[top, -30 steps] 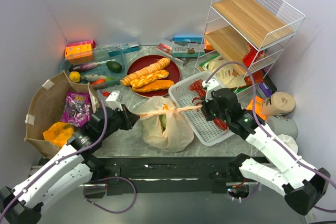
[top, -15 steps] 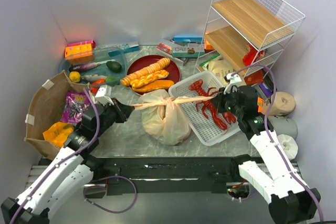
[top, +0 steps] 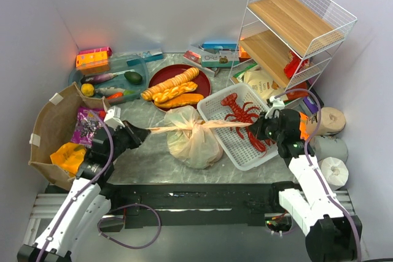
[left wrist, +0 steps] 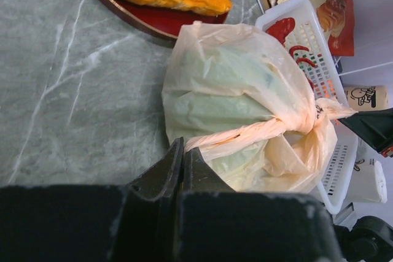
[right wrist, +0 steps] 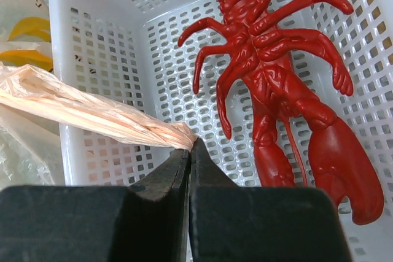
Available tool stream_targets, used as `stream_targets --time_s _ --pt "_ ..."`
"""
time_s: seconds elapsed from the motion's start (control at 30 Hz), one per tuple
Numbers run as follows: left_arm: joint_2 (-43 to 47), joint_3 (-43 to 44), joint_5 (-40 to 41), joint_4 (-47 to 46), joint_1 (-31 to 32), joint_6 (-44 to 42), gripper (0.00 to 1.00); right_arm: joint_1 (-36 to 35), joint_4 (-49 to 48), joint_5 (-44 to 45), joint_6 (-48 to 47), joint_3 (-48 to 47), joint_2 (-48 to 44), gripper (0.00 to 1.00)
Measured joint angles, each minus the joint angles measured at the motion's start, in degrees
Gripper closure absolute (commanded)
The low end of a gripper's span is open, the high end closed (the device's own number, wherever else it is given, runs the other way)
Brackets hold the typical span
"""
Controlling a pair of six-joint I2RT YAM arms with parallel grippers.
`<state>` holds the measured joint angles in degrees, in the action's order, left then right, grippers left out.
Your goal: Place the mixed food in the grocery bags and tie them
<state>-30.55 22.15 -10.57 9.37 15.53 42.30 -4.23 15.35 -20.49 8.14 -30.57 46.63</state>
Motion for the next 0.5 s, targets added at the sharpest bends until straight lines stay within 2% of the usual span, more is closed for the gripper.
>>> stream_targets --time_s 0.5 --pt "3.5 -1.5 -3.5 3.0 -4.2 3.7 0.99 7.2 -2.2 -7.2 0.5 2.8 0.0 1.00"
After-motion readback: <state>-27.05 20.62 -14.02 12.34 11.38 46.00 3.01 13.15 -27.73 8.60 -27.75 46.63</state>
